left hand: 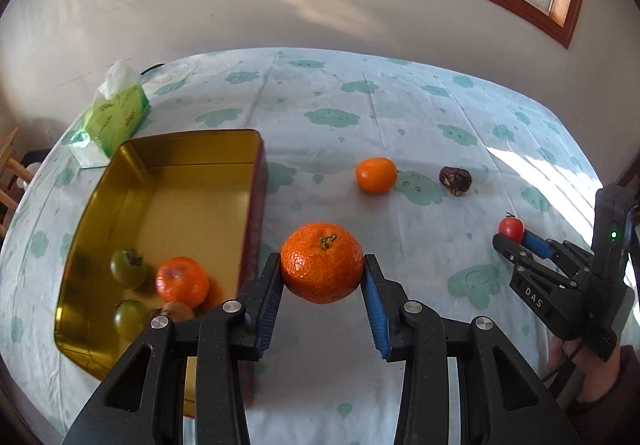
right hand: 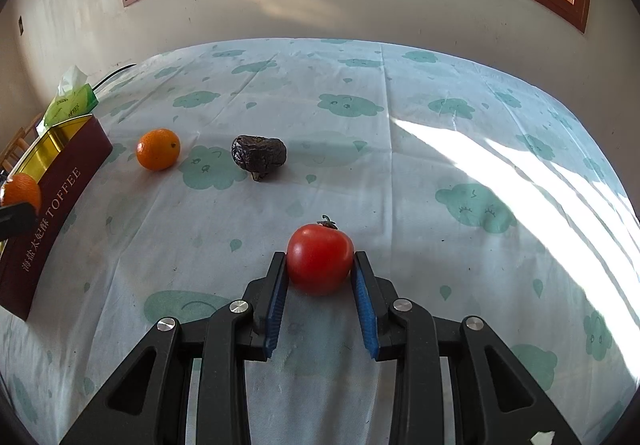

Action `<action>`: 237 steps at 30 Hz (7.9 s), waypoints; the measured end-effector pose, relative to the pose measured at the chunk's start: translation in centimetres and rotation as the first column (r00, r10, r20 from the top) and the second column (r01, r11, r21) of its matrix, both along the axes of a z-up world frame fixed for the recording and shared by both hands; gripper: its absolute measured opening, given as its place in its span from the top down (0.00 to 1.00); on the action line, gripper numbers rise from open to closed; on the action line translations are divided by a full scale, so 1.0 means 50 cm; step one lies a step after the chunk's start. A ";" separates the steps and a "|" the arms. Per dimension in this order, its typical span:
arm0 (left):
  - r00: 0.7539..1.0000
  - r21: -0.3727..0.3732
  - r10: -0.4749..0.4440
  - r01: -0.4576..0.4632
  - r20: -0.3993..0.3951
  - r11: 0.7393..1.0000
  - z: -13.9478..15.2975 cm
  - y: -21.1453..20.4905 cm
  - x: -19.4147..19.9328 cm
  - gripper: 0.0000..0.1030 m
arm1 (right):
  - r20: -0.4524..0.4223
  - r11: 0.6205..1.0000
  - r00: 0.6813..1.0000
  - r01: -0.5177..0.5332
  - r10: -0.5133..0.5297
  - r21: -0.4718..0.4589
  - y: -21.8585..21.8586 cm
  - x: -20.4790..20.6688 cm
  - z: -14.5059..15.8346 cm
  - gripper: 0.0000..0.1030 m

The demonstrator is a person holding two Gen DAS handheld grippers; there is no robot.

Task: Organize fruits
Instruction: 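Lower the tangerine into the tin and open the left gripper, then carry the red tomato into the tin and open the right gripper, then grasp the dark shriveled fruit with the right gripper, then grasp the last tangerine with the left gripper while the right holds the dark fruit, then lower the tangerine into the tin and open the left gripper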

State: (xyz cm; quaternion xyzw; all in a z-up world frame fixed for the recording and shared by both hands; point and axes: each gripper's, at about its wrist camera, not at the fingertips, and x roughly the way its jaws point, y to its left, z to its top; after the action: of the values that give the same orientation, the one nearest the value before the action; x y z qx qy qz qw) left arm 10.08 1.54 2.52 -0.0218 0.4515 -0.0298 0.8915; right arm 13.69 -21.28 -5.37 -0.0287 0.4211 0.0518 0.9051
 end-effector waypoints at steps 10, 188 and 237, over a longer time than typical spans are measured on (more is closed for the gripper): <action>0.985 0.061 0.173 -0.173 0.009 0.983 0.018 0.209 -0.034 0.61 | 0.000 1.000 1.000 0.000 0.000 0.000 0.000 0.000 0.000 0.70; 0.998 -0.028 0.014 -0.015 -0.063 0.999 -0.146 -0.131 0.254 0.43 | 0.000 0.999 0.999 0.050 -0.050 0.014 -0.043 0.040 0.002 0.65; 0.980 0.017 0.184 -0.183 -0.075 0.983 -0.031 0.291 -0.076 0.59 | 0.000 0.999 0.999 0.048 -0.048 0.001 -0.040 0.038 0.001 0.64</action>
State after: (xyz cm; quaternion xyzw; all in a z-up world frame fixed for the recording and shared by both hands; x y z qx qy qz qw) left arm 6.28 16.07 0.96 -0.0601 0.4812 0.0555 0.8728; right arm 15.59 -23.29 -5.33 -0.0179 0.4218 0.0304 0.9060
